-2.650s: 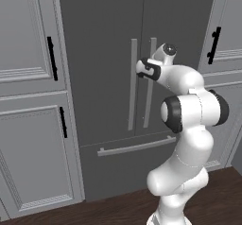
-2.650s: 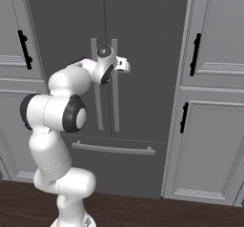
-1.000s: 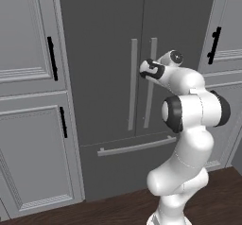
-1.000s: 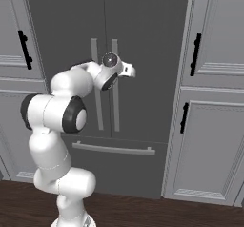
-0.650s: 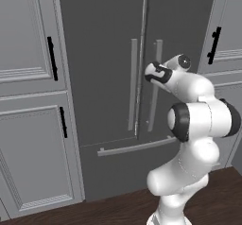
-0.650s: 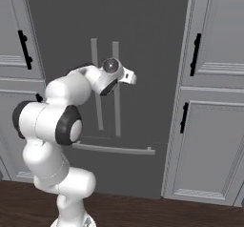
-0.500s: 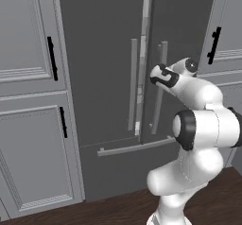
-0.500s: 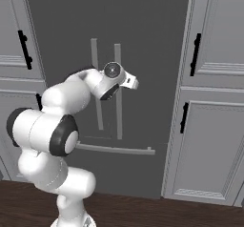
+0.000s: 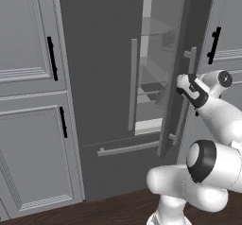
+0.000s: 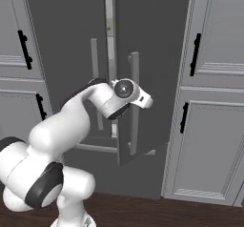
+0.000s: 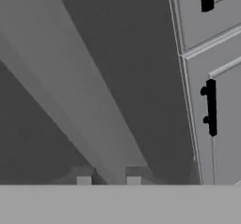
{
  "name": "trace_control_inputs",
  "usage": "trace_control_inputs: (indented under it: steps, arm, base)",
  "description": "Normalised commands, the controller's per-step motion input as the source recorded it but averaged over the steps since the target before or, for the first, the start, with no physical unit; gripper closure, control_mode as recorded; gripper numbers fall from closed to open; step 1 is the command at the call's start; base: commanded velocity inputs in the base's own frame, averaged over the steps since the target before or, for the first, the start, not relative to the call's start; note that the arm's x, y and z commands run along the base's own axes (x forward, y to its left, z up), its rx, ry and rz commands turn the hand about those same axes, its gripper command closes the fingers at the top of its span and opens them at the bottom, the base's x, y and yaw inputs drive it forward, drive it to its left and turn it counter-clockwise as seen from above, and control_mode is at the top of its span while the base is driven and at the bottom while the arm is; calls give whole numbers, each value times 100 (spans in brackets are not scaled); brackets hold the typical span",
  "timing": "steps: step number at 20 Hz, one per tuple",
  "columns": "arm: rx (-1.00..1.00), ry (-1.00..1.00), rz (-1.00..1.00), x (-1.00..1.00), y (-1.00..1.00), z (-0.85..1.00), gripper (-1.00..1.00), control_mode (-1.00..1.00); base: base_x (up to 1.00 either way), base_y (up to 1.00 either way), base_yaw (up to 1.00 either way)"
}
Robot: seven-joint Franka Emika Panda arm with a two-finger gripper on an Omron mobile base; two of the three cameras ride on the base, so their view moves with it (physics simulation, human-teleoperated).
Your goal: Grab a lemon wedge from the fridge and one ice cube from the ice bowl, and put them in the glass of lemonade.
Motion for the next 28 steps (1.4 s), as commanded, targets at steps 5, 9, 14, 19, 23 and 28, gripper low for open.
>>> trace_control_inputs:
  steps: [5,9,14,19,23,28]
  arm:
    - [7,0,-11,-72,-100,29,100,-100]
    - [3,0,-13,-49,-95,16,-100,-100]
    - [0,0,2,-62,-16,69,-100,-100]
    - [-11,-1,4,-53,58,100,-100,-100]
    - [-28,0,0,-10,97,93,-100,-100]
    - [-53,0,-11,16,100,4,-100,-100]
  base:
    - [0,0,0]
    - [0,0,0]
    - [0,0,0]
    - [0,0,0]
    - [0,0,0]
    - [0,0,0]
